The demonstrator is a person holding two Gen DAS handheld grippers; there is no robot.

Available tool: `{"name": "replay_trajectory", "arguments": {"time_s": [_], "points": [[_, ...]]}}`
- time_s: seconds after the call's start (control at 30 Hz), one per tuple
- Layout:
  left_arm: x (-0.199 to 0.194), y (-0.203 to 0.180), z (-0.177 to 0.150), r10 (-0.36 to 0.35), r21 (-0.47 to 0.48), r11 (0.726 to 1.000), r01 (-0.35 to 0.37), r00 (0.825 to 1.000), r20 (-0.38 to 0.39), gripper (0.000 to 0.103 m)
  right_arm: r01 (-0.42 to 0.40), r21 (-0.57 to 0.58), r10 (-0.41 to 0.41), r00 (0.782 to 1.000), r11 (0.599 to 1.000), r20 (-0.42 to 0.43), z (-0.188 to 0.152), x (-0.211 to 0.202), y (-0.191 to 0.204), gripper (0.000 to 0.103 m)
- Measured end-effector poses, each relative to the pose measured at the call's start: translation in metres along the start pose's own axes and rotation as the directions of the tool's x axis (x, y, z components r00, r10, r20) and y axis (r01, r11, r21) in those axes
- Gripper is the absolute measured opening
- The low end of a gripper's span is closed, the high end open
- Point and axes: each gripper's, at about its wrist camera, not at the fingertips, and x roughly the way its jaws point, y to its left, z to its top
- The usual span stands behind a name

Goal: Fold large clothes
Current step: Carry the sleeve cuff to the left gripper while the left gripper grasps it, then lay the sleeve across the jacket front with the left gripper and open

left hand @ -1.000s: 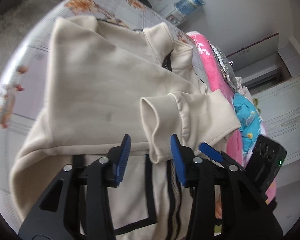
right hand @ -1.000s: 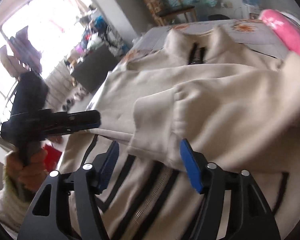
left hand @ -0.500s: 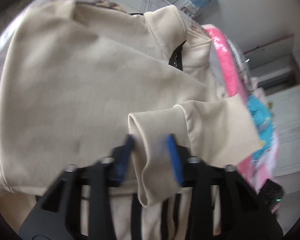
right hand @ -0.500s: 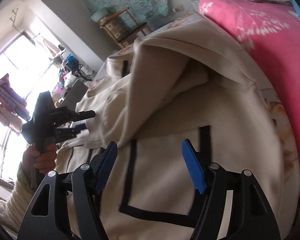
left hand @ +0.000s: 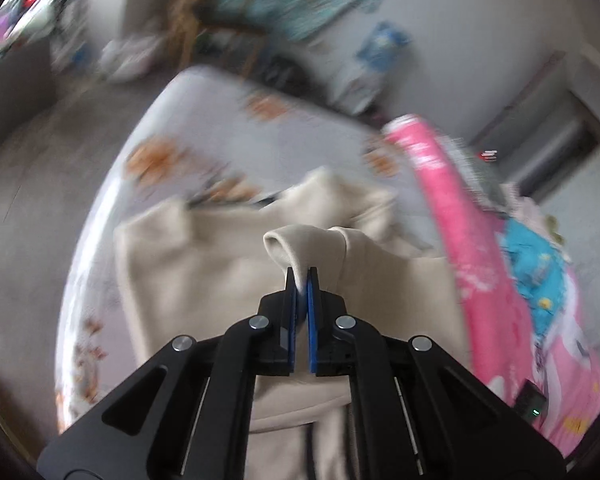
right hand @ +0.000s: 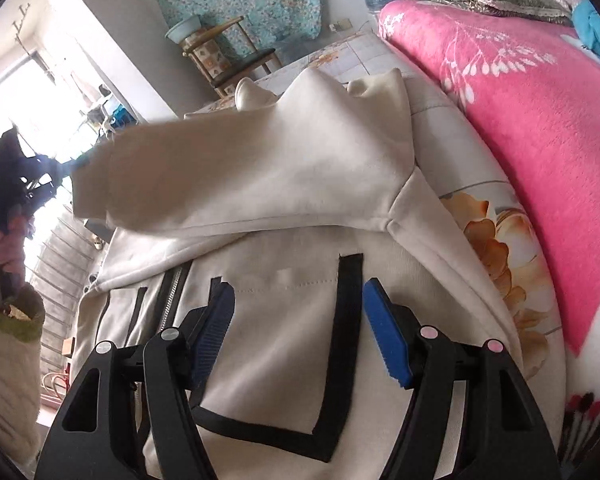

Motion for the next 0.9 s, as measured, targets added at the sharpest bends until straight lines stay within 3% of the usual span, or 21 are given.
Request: {"name": "replay_trajectory", "arguments": {"time_s": [0.1,0.3,0.33,0.43,0.5,0.6,0.73,0.8,0.9], "points": [[0.026,0.035,-0.012,0.055,-0.065,0.996,-0.060,0.996,-0.076,0.004,0.000,0.005,0.000,1.000,1.000,-0.004,0.000,0.003,-0.001,0.066],[0.037,0.066,-0.029,0.007,-0.159,0.987,-0.023,0.995,-0.100,0.006,-0.004,0.018,0.004,1.000,1.000,-0.010,0.009,-0.013,0.005,0.066],[0.038,0.066,-0.030,0.008,-0.157,0.987,-0.025,0.994,-0.106,0.009,-0.010,0.022,0.010,1.000,1.000,-0.012,0.014,-0.022,0.006,0.066],[0.043,0.065,-0.035,-0.004,-0.148,0.989,-0.017,0.990,-0.143,0.033,-0.024,0.043,0.024,1.000,0.999,-0.004,0.031,-0.040,0.004,0.066],[0.047,0.062,-0.039,-0.005,-0.133,0.991,-0.016,0.988,-0.156,0.038,-0.069,0.076,0.069,0.998,0.995,0.008,0.051,-0.050,-0.004,0.066],[0.052,0.065,-0.046,0.011,-0.125,0.992,-0.033,0.985,-0.174,0.038,-0.118,0.156,0.120,0.993,0.981,-0.007,0.083,-0.042,-0.024,0.066],[0.057,0.066,-0.055,0.032,-0.111,0.992,-0.052,0.984,-0.173,0.038,-0.077,0.275,0.094,0.994,0.958,-0.050,0.117,-0.006,-0.053,0.066],[0.056,0.064,-0.060,0.056,-0.085,0.994,-0.070,0.986,-0.157,0.034,-0.067,0.319,0.089,0.995,0.945,-0.053,0.124,0.009,-0.062,0.066],[0.055,0.060,-0.065,0.120,-0.034,0.992,-0.125,0.983,-0.139,0.019,-0.072,0.365,0.095,0.995,0.928,-0.044,0.132,0.032,-0.070,0.066]]}}
